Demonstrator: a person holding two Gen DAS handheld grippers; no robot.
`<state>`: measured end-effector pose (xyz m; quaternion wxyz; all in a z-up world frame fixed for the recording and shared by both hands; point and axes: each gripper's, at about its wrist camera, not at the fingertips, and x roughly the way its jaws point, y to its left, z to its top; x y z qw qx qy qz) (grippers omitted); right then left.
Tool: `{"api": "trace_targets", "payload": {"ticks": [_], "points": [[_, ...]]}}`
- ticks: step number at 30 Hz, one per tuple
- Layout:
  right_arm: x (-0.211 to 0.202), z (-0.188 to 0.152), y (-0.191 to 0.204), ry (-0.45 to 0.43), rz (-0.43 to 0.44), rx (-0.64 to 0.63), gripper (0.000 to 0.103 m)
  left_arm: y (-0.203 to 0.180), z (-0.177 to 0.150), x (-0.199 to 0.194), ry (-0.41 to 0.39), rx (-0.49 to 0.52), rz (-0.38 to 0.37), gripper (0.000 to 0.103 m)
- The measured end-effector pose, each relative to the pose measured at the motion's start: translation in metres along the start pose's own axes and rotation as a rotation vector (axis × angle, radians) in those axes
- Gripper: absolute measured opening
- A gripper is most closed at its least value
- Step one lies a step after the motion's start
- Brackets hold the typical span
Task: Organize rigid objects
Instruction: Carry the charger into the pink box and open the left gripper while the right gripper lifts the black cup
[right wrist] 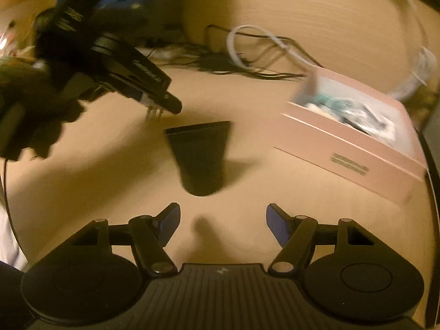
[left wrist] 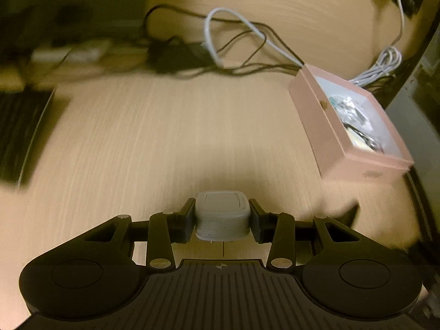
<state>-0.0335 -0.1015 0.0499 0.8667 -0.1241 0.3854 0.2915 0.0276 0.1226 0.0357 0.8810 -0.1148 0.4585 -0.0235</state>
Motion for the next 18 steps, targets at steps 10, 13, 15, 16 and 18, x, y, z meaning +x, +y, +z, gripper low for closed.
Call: {"api": "trace_targets", "payload": {"ticks": [10, 13, 15, 16, 18], "points": [[0.035, 0.021, 0.019, -0.029, -0.026, -0.106, 0.070, 0.003, -0.061, -0.041, 0.009, 0.010, -0.030, 0.044], [0.042, 0.027, 0.014, -0.044, -0.026, -0.077, 0.070, -0.002, -0.064, -0.044, 0.005, 0.035, -0.023, 0.044], [0.046, 0.033, 0.012, -0.046, -0.011, -0.063, 0.066, -0.006, -0.065, -0.044, 0.009, 0.052, -0.026, 0.044], [0.045, 0.034, 0.012, -0.047, 0.000, -0.061, 0.052, -0.009, -0.065, -0.044, 0.013, 0.066, -0.031, 0.044], [0.042, 0.037, 0.011, -0.038, 0.008, -0.047, 0.050, -0.016, -0.068, -0.043, 0.030, 0.100, -0.053, 0.044]]}}
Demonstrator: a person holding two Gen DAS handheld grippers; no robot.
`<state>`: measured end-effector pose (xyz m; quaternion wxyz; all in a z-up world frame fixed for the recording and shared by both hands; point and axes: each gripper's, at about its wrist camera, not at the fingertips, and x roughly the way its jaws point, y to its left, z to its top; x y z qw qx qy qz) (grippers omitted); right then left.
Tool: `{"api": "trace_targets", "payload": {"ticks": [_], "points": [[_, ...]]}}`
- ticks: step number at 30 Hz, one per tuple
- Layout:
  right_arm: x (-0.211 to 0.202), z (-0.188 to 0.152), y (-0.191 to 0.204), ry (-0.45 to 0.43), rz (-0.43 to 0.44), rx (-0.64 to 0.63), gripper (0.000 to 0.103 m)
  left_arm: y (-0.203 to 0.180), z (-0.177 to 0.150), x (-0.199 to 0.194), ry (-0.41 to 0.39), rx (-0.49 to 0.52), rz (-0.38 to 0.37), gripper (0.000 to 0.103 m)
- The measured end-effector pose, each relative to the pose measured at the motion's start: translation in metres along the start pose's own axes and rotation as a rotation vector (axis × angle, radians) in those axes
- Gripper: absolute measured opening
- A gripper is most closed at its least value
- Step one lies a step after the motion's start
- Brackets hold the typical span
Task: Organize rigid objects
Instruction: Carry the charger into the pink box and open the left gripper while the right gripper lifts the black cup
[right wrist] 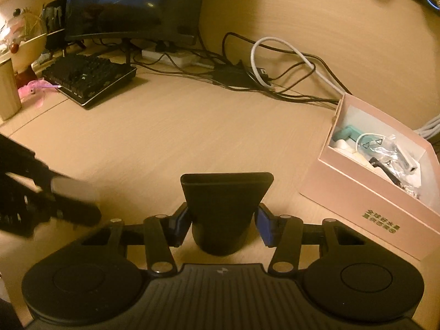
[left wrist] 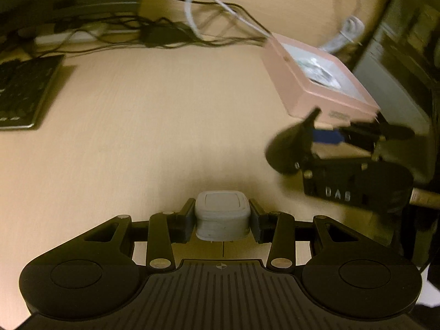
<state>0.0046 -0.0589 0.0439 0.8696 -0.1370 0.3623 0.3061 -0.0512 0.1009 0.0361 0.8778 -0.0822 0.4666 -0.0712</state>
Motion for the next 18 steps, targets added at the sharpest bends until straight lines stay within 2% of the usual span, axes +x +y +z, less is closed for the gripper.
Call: {"api": "trace_targets", "payload": {"ticks": [6, 9, 14, 18], "points": [[-0.044, -0.008, -0.013, -0.061, -0.022, 0.026, 0.050, -0.039, -0.002, 0.015, 0.083, 0.121, -0.107, 0.044], [-0.071, -0.021, -0.027, -0.077, -0.073, 0.061, 0.050, -0.059, 0.010, 0.019, 0.076, 0.165, -0.152, 0.044], [-0.108, -0.048, -0.052, -0.095, -0.217, 0.122, 0.050, -0.092, 0.068, 0.022, 0.008, 0.244, -0.212, 0.044], [-0.128, -0.060, -0.069, -0.115, -0.286, 0.191, 0.050, -0.132, 0.138, 0.012, -0.136, 0.341, -0.212, 0.044]]}}
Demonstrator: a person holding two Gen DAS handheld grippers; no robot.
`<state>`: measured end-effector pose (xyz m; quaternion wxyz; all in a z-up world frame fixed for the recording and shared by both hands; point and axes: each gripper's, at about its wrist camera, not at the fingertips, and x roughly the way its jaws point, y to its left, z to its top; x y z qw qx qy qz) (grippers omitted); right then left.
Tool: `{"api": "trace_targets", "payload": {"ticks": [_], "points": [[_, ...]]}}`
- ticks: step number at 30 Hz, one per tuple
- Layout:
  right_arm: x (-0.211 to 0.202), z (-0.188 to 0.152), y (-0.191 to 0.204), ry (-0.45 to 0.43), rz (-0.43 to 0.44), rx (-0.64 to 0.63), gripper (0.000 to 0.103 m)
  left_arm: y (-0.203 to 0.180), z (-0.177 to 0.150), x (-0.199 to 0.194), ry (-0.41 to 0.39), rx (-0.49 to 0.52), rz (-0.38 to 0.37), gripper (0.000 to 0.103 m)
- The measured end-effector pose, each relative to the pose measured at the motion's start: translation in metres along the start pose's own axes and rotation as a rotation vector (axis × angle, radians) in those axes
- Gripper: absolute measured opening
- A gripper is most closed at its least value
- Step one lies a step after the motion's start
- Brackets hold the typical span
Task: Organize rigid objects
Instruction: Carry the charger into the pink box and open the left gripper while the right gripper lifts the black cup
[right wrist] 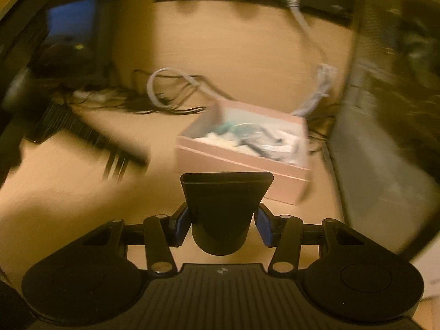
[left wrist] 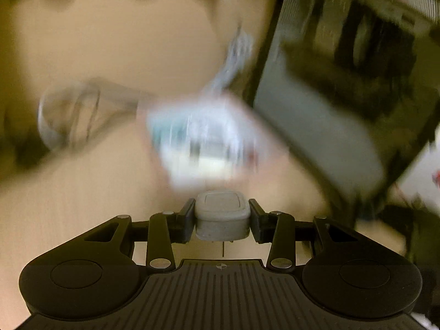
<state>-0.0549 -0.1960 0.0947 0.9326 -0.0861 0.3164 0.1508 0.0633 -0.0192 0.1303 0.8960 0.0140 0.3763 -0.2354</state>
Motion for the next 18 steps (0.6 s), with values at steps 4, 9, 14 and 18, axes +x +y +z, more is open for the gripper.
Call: {"api": "trace_targets", "payload": {"ticks": [4, 9, 14, 18], "points": [[-0.013, -0.001, -0.014, -0.034, -0.041, 0.036, 0.050, 0.006, 0.074, 0.015, -0.179, -0.116, -0.017, 0.044], [-0.014, -0.011, -0.024, -0.011, -0.098, 0.078, 0.050, 0.007, 0.089, 0.035, -0.309, -0.163, 0.064, 0.043], [-0.013, -0.029, -0.032, 0.064, -0.105, 0.124, 0.050, 0.022, 0.063, 0.045, -0.270, -0.209, 0.007, 0.043], [-0.001, -0.035, -0.032, 0.118, -0.083, 0.129, 0.050, 0.037, 0.036, 0.044, -0.214, -0.274, 0.011, 0.043]]}}
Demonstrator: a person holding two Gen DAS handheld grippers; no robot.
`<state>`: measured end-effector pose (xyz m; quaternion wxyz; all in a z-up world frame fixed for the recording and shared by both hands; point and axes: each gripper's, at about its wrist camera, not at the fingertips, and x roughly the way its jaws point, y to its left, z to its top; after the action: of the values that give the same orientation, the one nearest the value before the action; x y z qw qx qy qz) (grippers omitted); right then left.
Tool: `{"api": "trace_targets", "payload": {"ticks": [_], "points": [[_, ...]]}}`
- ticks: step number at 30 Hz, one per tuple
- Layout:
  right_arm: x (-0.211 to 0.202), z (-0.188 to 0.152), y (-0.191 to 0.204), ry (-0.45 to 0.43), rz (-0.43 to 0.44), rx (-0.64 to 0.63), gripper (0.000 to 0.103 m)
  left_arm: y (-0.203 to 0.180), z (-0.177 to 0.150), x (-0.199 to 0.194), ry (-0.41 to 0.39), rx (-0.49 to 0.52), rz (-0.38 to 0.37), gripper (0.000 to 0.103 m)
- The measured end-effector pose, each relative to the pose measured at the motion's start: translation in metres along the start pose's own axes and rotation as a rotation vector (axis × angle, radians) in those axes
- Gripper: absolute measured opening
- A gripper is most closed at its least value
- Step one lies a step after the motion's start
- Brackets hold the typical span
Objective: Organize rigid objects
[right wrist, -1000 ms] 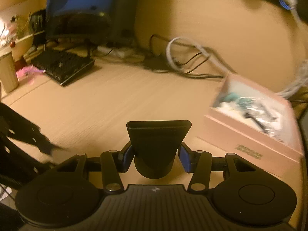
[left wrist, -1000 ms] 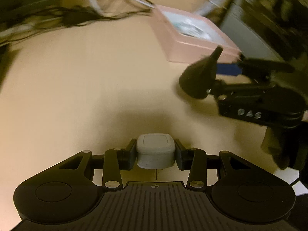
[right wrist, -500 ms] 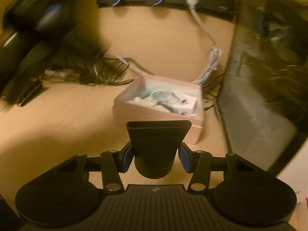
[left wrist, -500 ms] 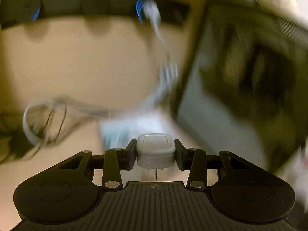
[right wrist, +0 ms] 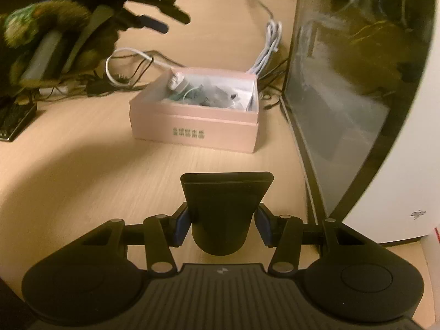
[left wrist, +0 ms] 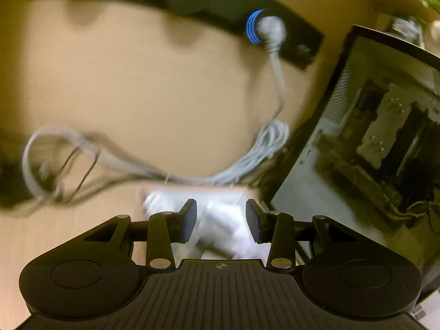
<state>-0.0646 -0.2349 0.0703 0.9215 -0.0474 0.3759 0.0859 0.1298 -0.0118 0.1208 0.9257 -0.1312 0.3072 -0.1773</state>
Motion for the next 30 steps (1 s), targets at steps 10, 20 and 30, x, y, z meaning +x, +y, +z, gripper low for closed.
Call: {"api": "trace_targets", "payload": {"ticks": [10, 20, 30], "points": [[0.018, 0.093, -0.003, -0.126, 0.131, 0.050, 0.050, 0.049, -0.098, -0.074, 0.151, -0.036, 0.177, 0.043], [0.060, 0.153, 0.002, -0.237, 0.048, 0.134, 0.076, 0.054, -0.138, -0.085, 0.171, -0.009, 0.315, 0.043], [0.072, 0.003, 0.024, 0.127, 0.046, 0.005, 0.076, 0.018, -0.168, -0.073, 0.213, 0.097, 0.329, 0.045]]}}
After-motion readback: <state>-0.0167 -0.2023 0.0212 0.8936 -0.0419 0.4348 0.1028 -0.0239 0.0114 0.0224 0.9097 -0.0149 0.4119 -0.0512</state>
